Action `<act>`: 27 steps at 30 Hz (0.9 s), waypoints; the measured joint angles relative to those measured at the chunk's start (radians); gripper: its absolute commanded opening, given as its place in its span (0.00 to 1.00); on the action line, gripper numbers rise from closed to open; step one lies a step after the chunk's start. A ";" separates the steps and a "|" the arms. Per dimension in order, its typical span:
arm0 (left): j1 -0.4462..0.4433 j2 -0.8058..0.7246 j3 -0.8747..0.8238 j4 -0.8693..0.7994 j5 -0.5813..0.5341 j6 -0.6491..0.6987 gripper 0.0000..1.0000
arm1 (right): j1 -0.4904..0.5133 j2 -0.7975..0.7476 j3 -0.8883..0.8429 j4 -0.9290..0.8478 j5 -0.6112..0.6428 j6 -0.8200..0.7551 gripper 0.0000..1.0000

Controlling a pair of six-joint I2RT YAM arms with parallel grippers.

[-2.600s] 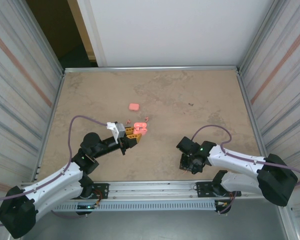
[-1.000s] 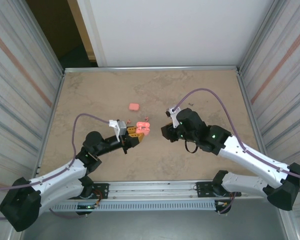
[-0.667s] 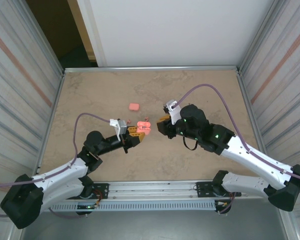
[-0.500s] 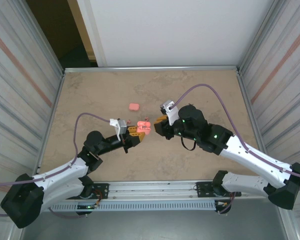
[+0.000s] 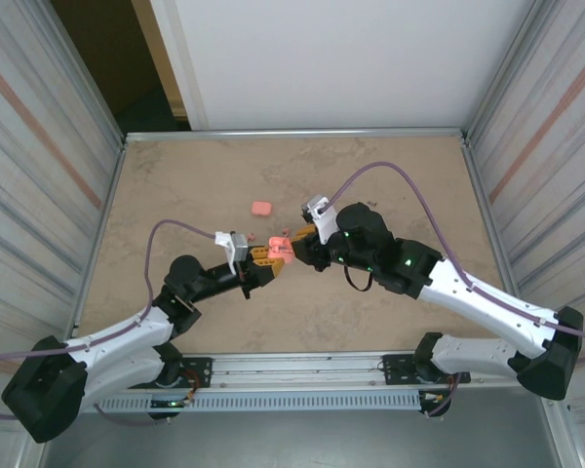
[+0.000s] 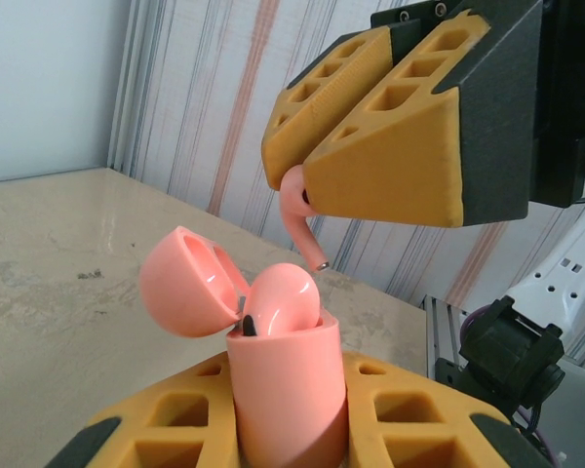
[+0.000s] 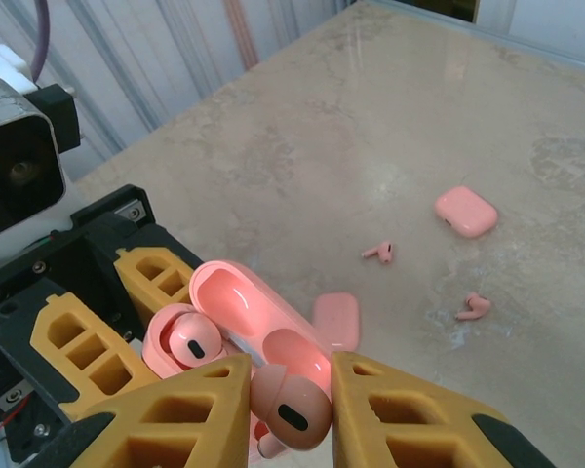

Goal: Insert the wireless bluetooth earbuds into the charging case

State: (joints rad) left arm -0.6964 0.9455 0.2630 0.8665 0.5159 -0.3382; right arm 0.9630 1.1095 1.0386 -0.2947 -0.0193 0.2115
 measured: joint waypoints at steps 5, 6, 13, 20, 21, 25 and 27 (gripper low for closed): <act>-0.001 0.000 0.000 0.000 0.000 0.000 0.00 | 0.000 0.008 0.001 0.001 0.002 -0.008 0.26; -0.002 0.000 0.000 0.000 0.000 0.000 0.00 | 0.000 0.010 0.001 0.002 0.003 -0.008 0.26; -0.005 0.000 0.000 0.003 0.000 0.000 0.00 | 0.000 0.018 0.001 0.003 0.003 -0.008 0.26; -0.006 0.000 0.000 0.003 0.000 0.000 0.00 | 0.002 0.027 0.001 0.003 0.003 -0.008 0.26; -0.006 0.000 0.000 0.003 0.000 0.000 0.00 | 0.002 0.029 0.001 0.003 0.003 -0.008 0.26; -0.006 0.000 0.000 0.003 0.000 0.000 0.00 | 0.002 0.034 0.001 0.003 0.003 -0.008 0.26; -0.006 0.000 0.000 0.004 0.000 0.000 0.00 | 0.002 0.034 0.000 0.003 0.003 -0.008 0.26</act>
State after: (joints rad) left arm -0.7025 0.9455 0.2634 0.8703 0.5156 -0.3386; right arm 0.9646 1.1431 1.0389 -0.2920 -0.0158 0.2039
